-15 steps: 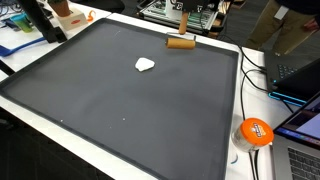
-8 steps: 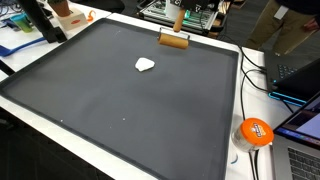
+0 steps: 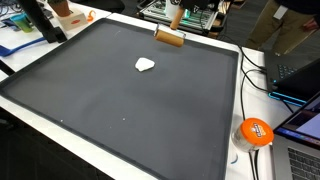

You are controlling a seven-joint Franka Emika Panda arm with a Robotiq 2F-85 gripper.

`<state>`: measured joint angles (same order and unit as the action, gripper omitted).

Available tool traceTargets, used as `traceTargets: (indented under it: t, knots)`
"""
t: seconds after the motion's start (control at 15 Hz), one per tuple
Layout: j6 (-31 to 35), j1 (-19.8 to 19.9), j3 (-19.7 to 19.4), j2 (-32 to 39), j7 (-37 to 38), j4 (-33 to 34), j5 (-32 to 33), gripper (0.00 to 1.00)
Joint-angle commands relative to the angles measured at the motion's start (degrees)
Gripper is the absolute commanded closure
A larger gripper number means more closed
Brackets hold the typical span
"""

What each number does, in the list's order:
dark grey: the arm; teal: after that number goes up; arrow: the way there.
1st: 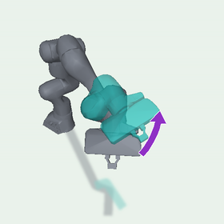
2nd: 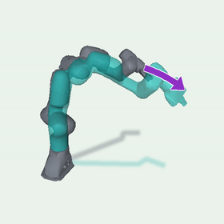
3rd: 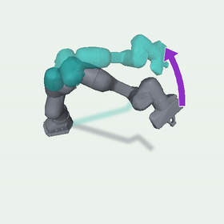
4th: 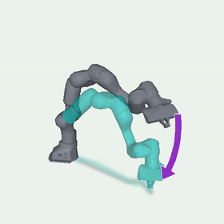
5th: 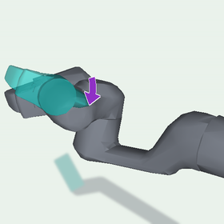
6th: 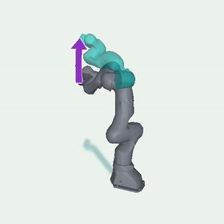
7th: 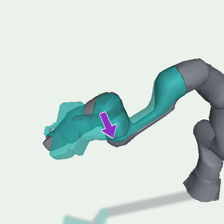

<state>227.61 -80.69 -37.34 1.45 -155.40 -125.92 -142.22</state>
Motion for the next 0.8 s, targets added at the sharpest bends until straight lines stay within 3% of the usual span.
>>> traceTargets:
  t: [0.0, 0.2, 0.6, 0.73]
  knots:
    - [0.83, 15.57, 15.56, 3.36, -2.35, 2.23, -2.01, 0.78]
    - [0.38, 27.82, 27.99, 6.56, -2.25, 5.09, -0.67, 0.78]
    - [4.91, 46.33, 45.88, 13.35, -2.49, 14.72, 1.0, 0.78]
    - [8.36, 53.58, 53.54, 16.21, -2.13, 18.5, 1.63, 0.78]
